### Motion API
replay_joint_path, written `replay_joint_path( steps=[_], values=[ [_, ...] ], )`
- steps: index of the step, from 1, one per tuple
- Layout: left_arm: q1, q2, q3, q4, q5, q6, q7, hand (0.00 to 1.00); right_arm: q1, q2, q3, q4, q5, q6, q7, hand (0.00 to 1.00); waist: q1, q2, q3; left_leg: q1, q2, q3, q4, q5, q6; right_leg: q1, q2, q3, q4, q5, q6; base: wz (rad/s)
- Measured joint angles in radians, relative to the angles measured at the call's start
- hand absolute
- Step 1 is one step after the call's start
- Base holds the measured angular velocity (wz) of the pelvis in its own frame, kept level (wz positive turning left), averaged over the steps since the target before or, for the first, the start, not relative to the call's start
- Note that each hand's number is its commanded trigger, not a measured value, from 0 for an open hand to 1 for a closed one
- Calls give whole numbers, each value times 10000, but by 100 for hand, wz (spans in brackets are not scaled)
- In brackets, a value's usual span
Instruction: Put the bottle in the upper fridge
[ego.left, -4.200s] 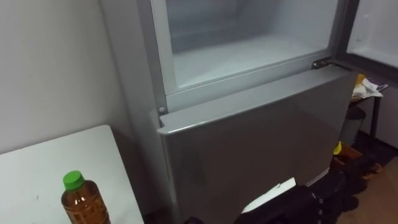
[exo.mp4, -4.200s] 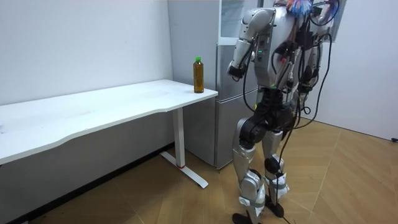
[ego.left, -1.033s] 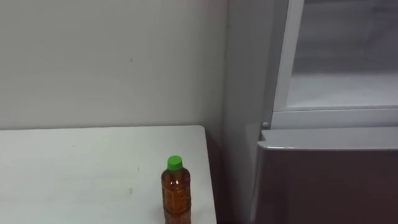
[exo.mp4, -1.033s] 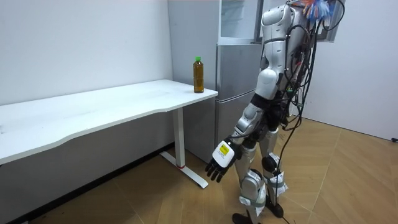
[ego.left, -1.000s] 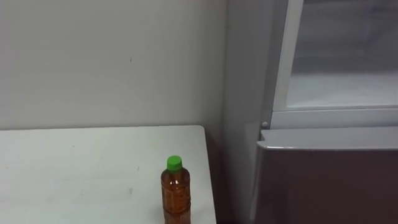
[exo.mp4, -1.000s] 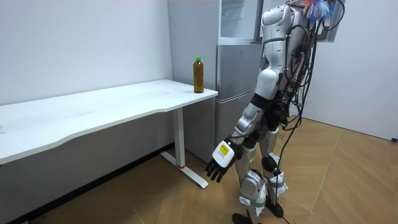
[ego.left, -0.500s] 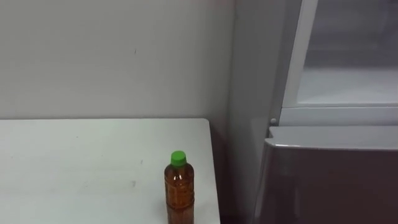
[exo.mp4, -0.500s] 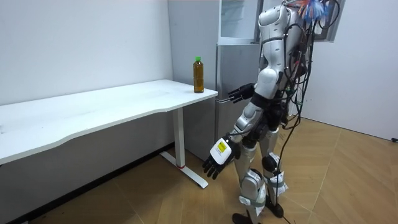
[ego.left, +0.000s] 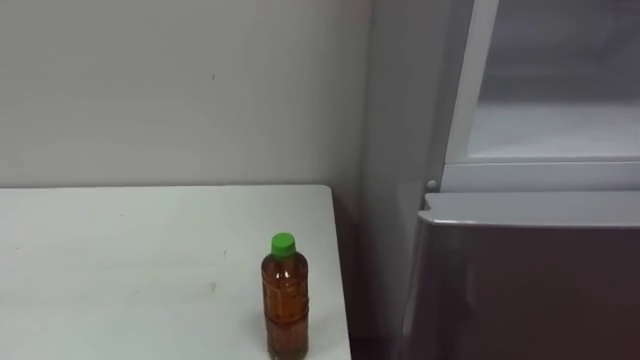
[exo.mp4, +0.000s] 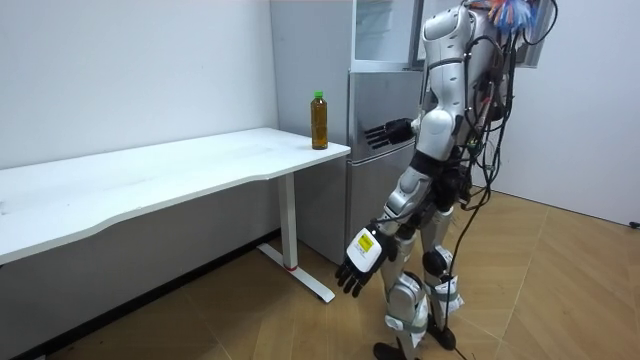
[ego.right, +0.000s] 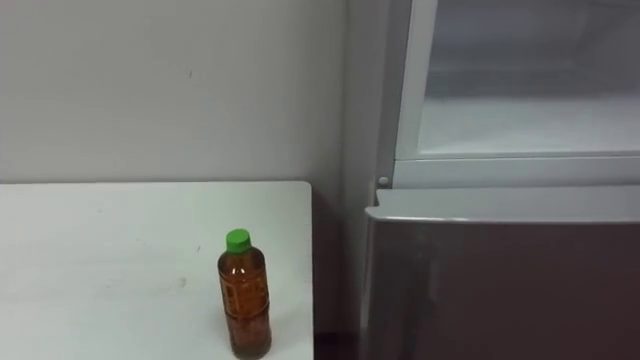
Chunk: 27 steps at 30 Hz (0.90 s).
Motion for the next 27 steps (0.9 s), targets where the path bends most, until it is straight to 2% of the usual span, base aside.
replay_joint_path(
  steps=[4, 7, 8, 11, 12, 15, 21, 27],
  values=[
    [-151, 128, -18, 86, 0, -5, -22, 0, -1, -112, 0, -470, 17, 118, 0, 0, 61, -166, 21, -17, 3, -4, 3, 30, 11, -33, 4, 54, 20, -4, -2, 0],
    [-226, 205, 3, 88, 4, -2, -180, 0, -1, -142, -13, -850, 11, 339, -22, 0, 59, -289, -40, -105, 16, 9, 21, 43, 12, -133, 17, 82, 39, 12, -23, -1],
    [-236, 217, 3, 48, 14, 11, -202, 0, -1, -197, -15, -1099, 14, 500, -28, 0, 60, -310, -35, -126, 31, 37, 23, 54, 14, -142, 34, 94, 59, 52, -34, -7],
    [-239, 244, -19, 3, 114, 42, -202, 0, -4, -523, -15, -1498, 29, 568, -21, 0, 137, -319, -31, -103, 55, 94, 16, 55, 13, -147, 54, 167, 78, 73, -44, -7],
    [-288, 263, -19, -9, 275, 42, -202, 0, -5, -614, -28, -1695, 1, 694, -23, 0, 183, -323, -28, -102, 64, 99, 16, 57, 9, -159, 54, 167, 108, 72, -45, 0],
    [-313, 286, -24, -97, 529, 48, -202, 0, -48, -790, -76, -1803, -17, 733, -26, 0, 298, -345, -16, -100, 76, 99, 29, 69, -9, -162, 61, 167, 134, 61, -61, 0],
    [-264, 337, -50, -219, 1171, 113, -202, 0, -51, -897, -178, -2120, -309, 762, -22, 0, 510, -424, -3, -139, 117, 88, 86, 89, -37, -224, 80, 151, 143, 26, -116, 0],
    [-314, 342, -92, -249, 1345, 137, -201, 0, -215, -892, -414, -2326, -297, 762, -5, 0, 529, -445, 2, -310, 127, -40, 176, 113, -51, -302, 67, -32, 170, 41, -149, 6]
  ],
)
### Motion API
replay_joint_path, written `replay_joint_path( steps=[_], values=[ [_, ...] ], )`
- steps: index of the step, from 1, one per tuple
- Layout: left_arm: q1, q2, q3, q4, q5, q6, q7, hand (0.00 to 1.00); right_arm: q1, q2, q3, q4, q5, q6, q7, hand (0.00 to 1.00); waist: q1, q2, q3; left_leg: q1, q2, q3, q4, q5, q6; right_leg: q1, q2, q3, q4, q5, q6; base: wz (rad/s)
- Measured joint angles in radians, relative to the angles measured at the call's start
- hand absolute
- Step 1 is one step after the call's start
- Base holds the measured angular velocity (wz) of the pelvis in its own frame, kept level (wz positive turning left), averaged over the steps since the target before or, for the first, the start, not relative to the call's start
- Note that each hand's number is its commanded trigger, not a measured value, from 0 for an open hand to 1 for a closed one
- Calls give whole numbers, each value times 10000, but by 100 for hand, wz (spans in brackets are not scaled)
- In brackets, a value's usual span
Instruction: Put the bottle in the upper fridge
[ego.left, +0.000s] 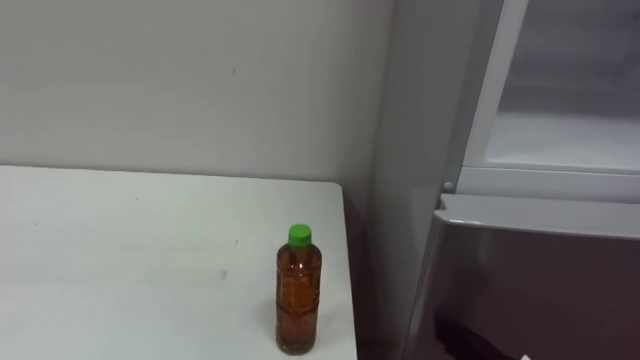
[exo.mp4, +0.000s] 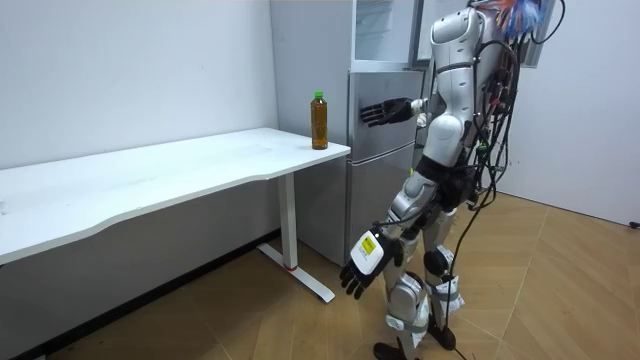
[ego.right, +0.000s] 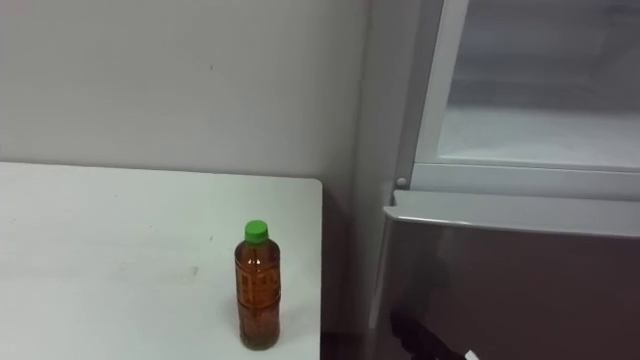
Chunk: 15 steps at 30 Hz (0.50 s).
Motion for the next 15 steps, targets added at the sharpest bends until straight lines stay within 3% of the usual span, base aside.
replay_joint_path(
  steps=[15],
  values=[
    [-127, 5, -169, -4, -10, 0, 49, 0, -738, 141, 11, -497, 959, -10, 375, 0, 49, -47, -15, -160, 23, -66, 64, 21, -17, -186, 12, -58, 22, 10, -53, 0]
  ],
)
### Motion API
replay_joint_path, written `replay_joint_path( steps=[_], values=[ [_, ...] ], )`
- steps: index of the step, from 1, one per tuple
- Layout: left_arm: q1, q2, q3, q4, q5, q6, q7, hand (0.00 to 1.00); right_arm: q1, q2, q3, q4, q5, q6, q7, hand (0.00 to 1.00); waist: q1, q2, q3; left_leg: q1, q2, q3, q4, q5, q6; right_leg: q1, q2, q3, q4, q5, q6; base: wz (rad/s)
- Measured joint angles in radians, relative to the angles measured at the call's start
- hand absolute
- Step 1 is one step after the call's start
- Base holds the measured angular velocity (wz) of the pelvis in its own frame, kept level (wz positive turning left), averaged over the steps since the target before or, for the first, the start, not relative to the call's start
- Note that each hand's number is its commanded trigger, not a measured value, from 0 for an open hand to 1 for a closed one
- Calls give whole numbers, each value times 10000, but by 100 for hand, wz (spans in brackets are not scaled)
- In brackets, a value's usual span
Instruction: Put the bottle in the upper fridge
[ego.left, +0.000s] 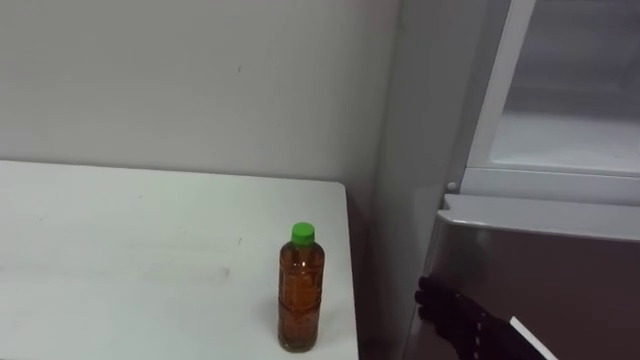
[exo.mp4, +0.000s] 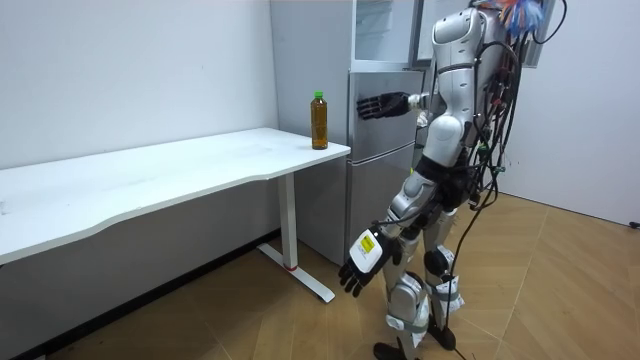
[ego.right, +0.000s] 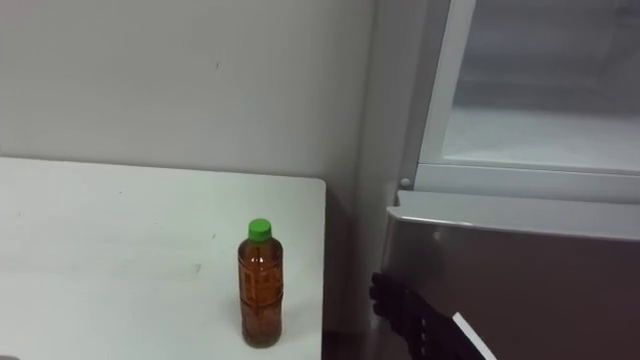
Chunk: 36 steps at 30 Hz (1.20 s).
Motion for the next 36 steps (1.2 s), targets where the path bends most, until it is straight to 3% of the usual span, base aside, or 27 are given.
replay_joint_path(
  steps=[2, 6, 9, 13, 20, 29, 36],
  values=[
    [21, -1, -38, 2, 0, 0, -7, 0, -96, 73, 35, -86, 139, -58, 107, 0, 17, 0, -1, -6, 3, 6, -1, 2, -1, 12, 5, 13, 3, 1, -2, 0],
    [24, 4, -36, 7, -55, 0, -10, 0, -1131, 486, 257, -418, 1000, -995, 324, 0, 32, 16, -28, 3, -12, -50, -38, 2, -3, 26, 16, -18, -78, -4, 4, 5],
    [59, 8, -44, 8, -76, 1, -10, 0, -1310, 742, 444, -481, 2346, -1542, 657, 0, 11, -80, -132, 54, -17, -137, -23, -5, -7, 360, 99, -51, -402, 89, 50, 17],
    [79, -4, -126, 39, -114, 170, -13, 0, -989, 934, 887, -468, 2983, -1547, 1152, 0, -10, -9, -122, 45, -15, -165, -55, -45, -6, 414, 100, -103, -382, 105, 58, 2],
    [2, -6, -275, 75, -271, 275, -54, 0, -564, 986, 1182, -454, 2974, -1534, 1629, 0, -46, 372, -155, 23, -11, -164, -39, -73, -12, 358, 109, -19, -338, 113, 48, -1],
    [-169, -6, -518, 75, -280, 255, -72, 0, -566, 1064, 1200, -455, 2976, -1536, 1708, 0, -31, 292, -147, 5, -12, -148, 34, -77, -5, 377, 114, -9, -384, 113, 48, 0],
    [-216, -5, -517, 96, -288, 214, -71, 0, -873, 1064, 1189, -459, 2952, -1536, 1599, 0, -21, 169, -87, -2, -15, -165, 21, -76, -5, 328, 117, -7, -414, 99, 58, 0]
  ],
)
